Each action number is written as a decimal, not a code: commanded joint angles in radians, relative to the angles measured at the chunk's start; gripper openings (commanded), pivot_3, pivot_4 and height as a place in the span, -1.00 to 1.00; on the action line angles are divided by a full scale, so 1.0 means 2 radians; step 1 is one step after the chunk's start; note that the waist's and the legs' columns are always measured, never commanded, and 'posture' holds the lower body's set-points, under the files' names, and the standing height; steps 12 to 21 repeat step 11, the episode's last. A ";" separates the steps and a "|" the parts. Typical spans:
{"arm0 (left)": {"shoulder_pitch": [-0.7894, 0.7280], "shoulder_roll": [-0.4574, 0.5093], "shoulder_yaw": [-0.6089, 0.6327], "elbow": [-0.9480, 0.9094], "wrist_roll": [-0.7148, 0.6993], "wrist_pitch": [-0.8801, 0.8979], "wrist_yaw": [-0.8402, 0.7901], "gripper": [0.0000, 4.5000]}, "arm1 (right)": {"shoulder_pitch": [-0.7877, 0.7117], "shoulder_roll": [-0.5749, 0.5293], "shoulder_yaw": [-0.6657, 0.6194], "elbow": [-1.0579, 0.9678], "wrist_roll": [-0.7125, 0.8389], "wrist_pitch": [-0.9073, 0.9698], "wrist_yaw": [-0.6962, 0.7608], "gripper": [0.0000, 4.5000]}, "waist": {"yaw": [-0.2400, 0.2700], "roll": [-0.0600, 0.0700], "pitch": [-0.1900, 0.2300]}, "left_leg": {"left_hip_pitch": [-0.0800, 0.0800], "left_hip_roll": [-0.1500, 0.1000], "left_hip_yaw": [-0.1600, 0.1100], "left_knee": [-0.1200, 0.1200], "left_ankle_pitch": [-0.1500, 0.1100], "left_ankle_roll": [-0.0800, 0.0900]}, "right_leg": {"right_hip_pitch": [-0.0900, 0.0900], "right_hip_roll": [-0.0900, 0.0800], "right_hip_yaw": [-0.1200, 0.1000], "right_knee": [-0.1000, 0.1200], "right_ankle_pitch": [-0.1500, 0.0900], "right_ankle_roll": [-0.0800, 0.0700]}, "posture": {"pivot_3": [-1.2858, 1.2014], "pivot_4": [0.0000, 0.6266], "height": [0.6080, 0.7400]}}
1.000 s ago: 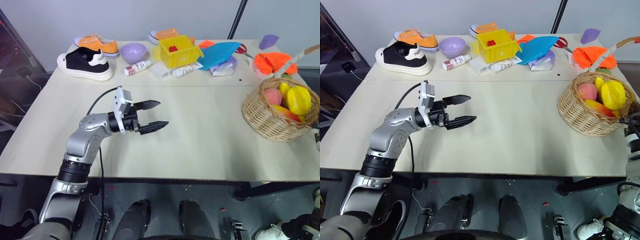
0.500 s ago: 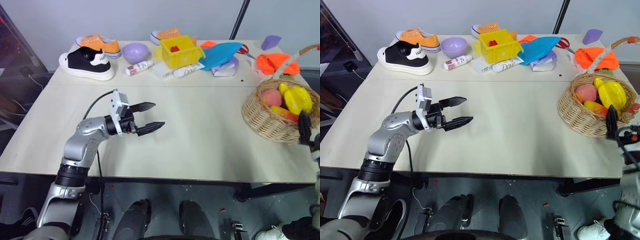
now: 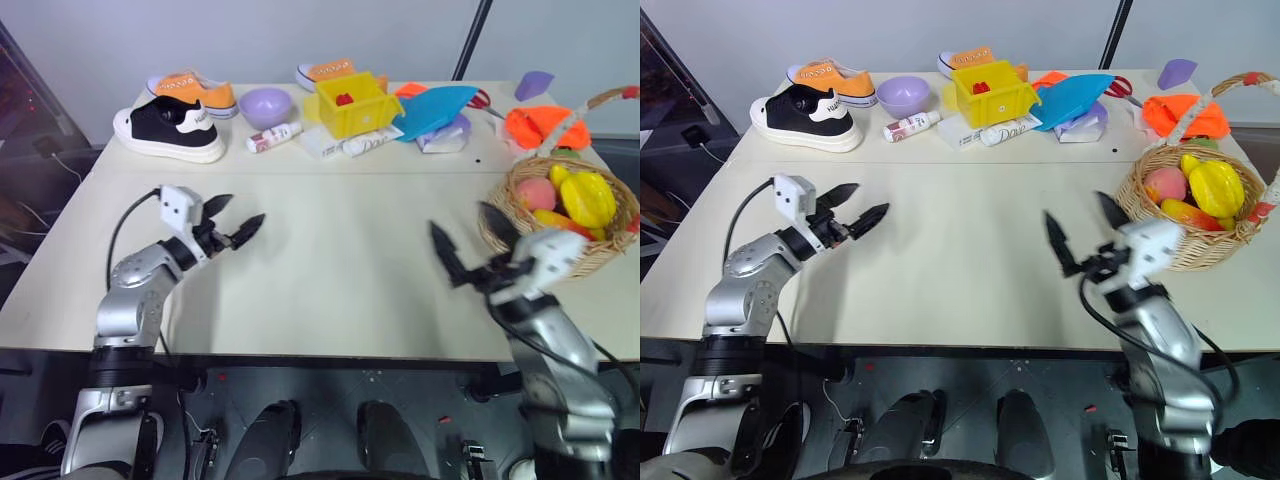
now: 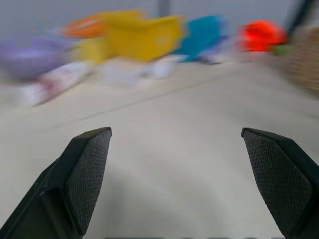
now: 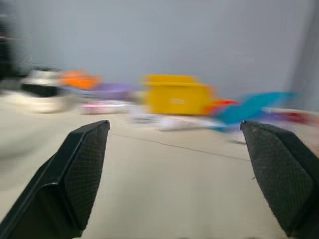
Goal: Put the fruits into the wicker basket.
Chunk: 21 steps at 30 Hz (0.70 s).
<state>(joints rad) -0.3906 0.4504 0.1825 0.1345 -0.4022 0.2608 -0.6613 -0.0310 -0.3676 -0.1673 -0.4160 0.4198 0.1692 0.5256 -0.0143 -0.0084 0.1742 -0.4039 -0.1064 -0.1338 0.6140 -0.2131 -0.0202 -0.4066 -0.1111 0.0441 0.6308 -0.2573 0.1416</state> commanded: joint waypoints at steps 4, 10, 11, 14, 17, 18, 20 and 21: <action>0.052 0.010 0.098 -0.021 0.027 -0.026 0.130 1.00 | -0.116 -0.043 0.062 0.120 0.013 -0.012 0.150 0.95 | 0.000 0.000 0.000 | 0.000 0.000 0.000 0.000 0.000 0.000 | -0.001 0.000 0.000 0.000 0.000 0.000 | 0.03 -0.52 1.00; 0.096 0.001 0.138 -0.066 0.025 -0.044 0.175 1.00 | -0.185 -0.037 0.082 0.206 0.000 -0.036 0.195 0.95 | 0.004 -0.001 0.000 | -0.001 0.000 -0.001 0.000 0.000 0.000 | 0.000 0.000 -0.001 0.000 0.000 0.000 | 0.03 -0.52 1.00; 0.106 0.005 0.137 -0.078 0.034 -0.048 0.177 1.00 | -0.191 -0.034 0.087 0.218 -0.004 -0.044 0.201 0.95 | 0.004 -0.001 0.000 | -0.001 0.000 -0.001 0.000 0.000 0.000 | 0.000 0.000 -0.001 0.000 0.000 0.000 | 0.03 -0.52 1.00; 0.106 0.005 0.137 -0.078 0.034 -0.048 0.177 1.00 | -0.191 -0.034 0.087 0.218 -0.004 -0.044 0.201 0.95 | 0.004 -0.001 0.000 | -0.001 0.000 -0.001 0.000 0.000 0.000 | 0.000 0.000 -0.001 0.000 0.000 0.000 | 0.03 -0.52 1.00; 0.106 0.005 0.137 -0.078 0.034 -0.048 0.177 1.00 | -0.191 -0.034 0.087 0.218 -0.004 -0.044 0.201 0.95 | 0.004 -0.001 0.000 | -0.001 0.000 -0.001 0.000 0.000 0.000 | 0.000 0.000 -0.001 0.000 0.000 0.000 | 0.03 -0.52 1.00; 0.106 0.005 0.137 -0.078 0.034 -0.048 0.177 1.00 | -0.191 -0.034 0.087 0.218 -0.004 -0.044 0.201 0.95 | 0.004 -0.001 0.000 | -0.001 0.000 -0.001 0.000 0.000 0.000 | 0.000 0.000 -0.001 0.000 0.000 0.000 | 0.03 -0.52 1.00; 0.106 0.005 0.137 -0.078 0.034 -0.048 0.177 1.00 | -0.191 -0.034 0.087 0.218 -0.004 -0.044 0.201 0.95 | 0.004 -0.001 0.000 | -0.001 0.000 -0.001 0.000 0.000 0.000 | 0.000 0.000 -0.001 0.000 0.000 0.000 | 0.03 -0.52 1.00; 0.106 0.005 0.137 -0.078 0.034 -0.048 0.177 1.00 | -0.191 -0.034 0.087 0.218 -0.004 -0.044 0.201 0.95 | 0.004 -0.001 0.000 | -0.001 0.000 -0.001 0.000 0.000 0.000 | 0.000 0.000 -0.001 0.000 0.000 0.000 | 0.03 -0.52 1.00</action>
